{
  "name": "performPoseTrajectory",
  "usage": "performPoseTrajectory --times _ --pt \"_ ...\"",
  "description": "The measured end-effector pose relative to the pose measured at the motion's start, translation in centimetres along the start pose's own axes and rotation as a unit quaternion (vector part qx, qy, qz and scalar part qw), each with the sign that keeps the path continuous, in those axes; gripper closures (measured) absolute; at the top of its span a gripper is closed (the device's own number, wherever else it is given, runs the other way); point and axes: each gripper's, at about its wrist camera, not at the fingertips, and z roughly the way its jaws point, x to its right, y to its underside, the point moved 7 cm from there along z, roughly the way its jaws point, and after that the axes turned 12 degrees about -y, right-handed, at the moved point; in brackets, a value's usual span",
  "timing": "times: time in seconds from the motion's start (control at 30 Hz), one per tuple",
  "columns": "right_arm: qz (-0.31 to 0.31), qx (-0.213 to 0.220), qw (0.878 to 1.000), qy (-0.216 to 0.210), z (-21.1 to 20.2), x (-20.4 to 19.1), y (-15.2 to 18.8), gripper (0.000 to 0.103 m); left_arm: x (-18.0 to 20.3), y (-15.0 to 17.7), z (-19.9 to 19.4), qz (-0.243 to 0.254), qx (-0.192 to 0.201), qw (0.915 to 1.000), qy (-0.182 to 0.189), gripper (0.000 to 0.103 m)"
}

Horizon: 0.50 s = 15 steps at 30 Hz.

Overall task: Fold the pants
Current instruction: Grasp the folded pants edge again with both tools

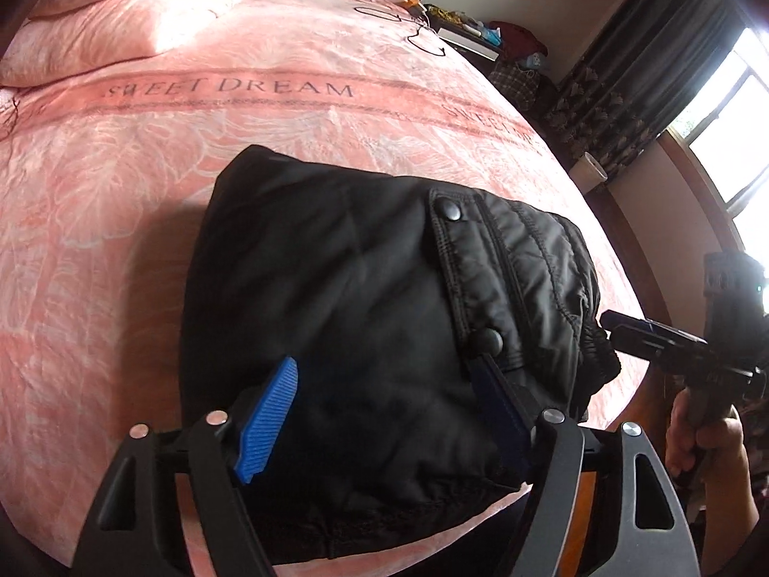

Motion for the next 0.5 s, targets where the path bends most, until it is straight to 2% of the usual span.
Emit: performPoseTrajectory --times 0.1,0.17,0.23,0.3,0.37,0.43,0.47,0.5 --pt "0.026 -0.009 0.997 0.074 0.7 2.8 1.9 0.045 -0.1 0.4 0.6 0.011 -0.001 0.9999 -0.004 0.027" --pt "0.034 -0.003 0.995 0.091 0.4 3.5 2.4 0.045 0.1 0.5 0.0 0.016 0.002 0.9999 -0.005 0.027" --pt "0.024 0.018 0.994 0.102 -1.0 2.2 1.8 0.046 0.2 0.5 -1.2 0.005 0.007 0.9999 0.010 0.027" --pt "0.005 0.046 0.995 0.084 -2.5 -0.5 0.9 0.046 -0.6 0.3 -2.7 -0.012 0.029 0.9992 0.025 0.025" --pt "-0.004 0.061 0.997 0.039 -2.6 -3.1 0.3 0.046 -1.3 0.5 -3.2 -0.021 0.039 0.9988 0.023 0.020" --pt "0.002 0.030 1.000 0.003 -0.3 -4.0 0.9 0.048 -1.9 0.9 -2.2 -0.018 0.024 0.9995 0.002 0.020" --pt "0.008 0.013 1.000 0.003 1.0 -3.5 1.3 0.048 -2.2 1.1 -1.4 -0.018 0.012 0.9998 -0.006 0.020" --pt "0.016 -0.008 1.000 0.018 2.3 -2.4 1.9 0.053 -2.4 1.3 -0.8 -0.018 0.000 0.9998 -0.007 0.020"
